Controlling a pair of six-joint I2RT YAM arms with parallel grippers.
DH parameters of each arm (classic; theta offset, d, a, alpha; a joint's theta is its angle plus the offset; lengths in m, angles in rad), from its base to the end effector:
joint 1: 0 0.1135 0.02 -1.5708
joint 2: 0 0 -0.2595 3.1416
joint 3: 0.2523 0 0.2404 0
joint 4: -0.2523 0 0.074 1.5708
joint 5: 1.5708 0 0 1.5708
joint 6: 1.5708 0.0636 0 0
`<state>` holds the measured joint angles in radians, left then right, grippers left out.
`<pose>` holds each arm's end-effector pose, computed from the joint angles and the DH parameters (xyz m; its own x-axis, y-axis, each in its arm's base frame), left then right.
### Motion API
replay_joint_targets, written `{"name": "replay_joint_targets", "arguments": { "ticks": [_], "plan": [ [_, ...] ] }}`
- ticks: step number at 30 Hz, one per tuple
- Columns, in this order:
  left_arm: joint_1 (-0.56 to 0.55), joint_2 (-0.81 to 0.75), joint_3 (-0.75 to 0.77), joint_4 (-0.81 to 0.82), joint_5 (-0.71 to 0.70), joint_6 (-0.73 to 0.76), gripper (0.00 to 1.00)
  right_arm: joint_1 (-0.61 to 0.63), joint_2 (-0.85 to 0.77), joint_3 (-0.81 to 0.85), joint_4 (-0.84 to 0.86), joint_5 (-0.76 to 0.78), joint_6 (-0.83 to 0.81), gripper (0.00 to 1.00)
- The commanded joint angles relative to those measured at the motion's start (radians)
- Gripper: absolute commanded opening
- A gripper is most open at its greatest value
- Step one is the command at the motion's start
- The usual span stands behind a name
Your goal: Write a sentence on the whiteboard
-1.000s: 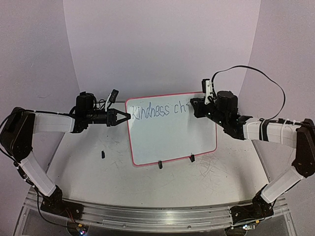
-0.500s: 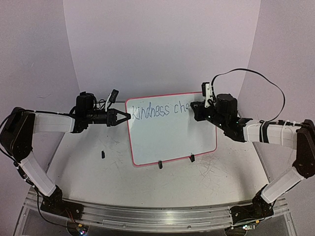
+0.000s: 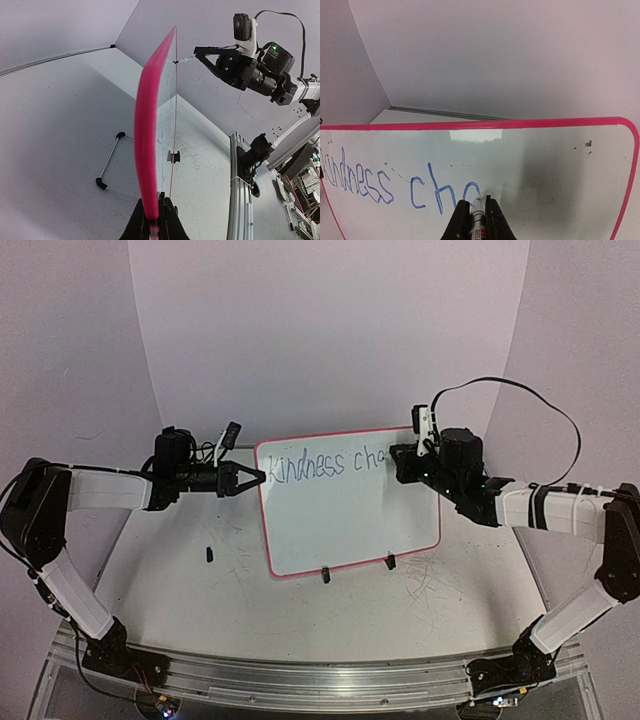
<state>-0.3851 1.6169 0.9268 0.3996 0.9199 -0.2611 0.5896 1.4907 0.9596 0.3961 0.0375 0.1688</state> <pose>0.3123 -0.1812 0.2386 -0.4976 0.0329 -0.8668 0.8338 0.2936 -0.4675 0.3061 0.2019 0.2875 -0.1984 0.0692 -0.9777 -0.4985 0.8517 0.1615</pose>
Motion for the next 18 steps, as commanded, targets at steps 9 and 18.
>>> {"name": "replay_joint_targets", "arguments": {
  "ticks": [9, 18],
  "plan": [
    [-0.018, -0.007, 0.002, 0.019, -0.014, 0.091, 0.00, -0.008, 0.026, 0.031, 0.011, 0.028, 0.003, 0.00],
    [-0.018, -0.005, 0.002, 0.019, -0.016, 0.091, 0.00, -0.008, -0.025, -0.047, -0.023, 0.016, 0.010, 0.00]
  ]
}}
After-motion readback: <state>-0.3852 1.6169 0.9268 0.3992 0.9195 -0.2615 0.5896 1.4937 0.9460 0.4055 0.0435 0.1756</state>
